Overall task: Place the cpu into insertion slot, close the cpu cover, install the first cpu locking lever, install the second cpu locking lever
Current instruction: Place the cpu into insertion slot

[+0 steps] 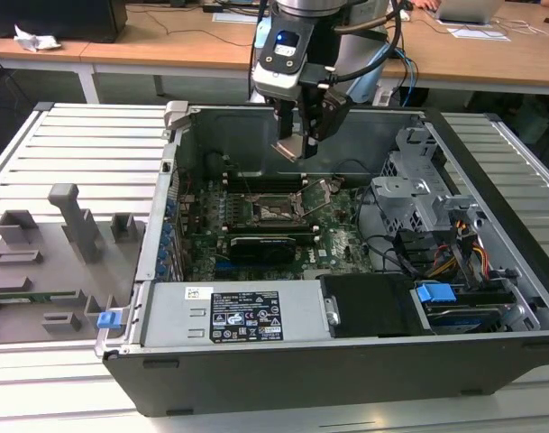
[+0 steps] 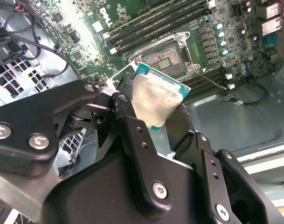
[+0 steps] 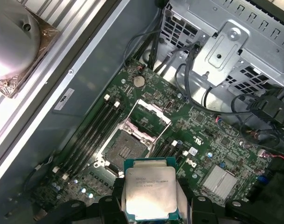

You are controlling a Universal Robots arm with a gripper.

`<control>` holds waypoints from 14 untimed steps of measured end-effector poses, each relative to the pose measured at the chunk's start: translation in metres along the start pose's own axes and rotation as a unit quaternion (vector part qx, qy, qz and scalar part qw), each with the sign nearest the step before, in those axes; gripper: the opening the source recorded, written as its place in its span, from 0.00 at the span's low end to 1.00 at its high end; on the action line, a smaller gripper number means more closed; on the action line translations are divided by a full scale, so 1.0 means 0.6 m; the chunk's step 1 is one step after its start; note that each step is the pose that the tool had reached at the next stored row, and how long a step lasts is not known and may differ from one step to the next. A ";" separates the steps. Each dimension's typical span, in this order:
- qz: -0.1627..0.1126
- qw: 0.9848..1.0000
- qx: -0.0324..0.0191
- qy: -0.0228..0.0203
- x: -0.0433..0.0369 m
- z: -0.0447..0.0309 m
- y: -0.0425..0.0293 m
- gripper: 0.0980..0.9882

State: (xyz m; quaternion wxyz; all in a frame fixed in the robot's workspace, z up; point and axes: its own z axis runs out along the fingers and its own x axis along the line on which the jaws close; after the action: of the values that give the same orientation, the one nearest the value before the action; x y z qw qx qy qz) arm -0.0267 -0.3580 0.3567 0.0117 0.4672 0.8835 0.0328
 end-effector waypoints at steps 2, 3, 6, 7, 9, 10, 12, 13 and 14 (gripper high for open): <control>0.005 1.000 0.000 0.000 0.000 0.000 0.000 0.48; 0.008 1.000 0.000 -0.001 0.000 0.001 0.000 0.48; 0.013 1.000 0.000 -0.001 0.000 0.001 0.000 0.48; 0.014 1.000 0.000 -0.001 0.000 0.001 0.000 0.48; 0.018 1.000 0.000 -0.001 0.000 0.001 0.000 0.48; 0.020 1.000 0.000 -0.001 0.000 0.001 0.000 0.48; 0.023 1.000 0.000 -0.002 0.000 0.002 0.000 0.48; 0.024 1.000 0.000 -0.002 0.000 0.002 0.000 0.48; 0.026 1.000 0.000 -0.002 0.000 0.002 0.000 0.48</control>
State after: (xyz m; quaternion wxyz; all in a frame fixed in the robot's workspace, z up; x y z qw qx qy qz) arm -0.0267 -0.3580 0.3555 0.0125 0.4902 0.8709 0.0325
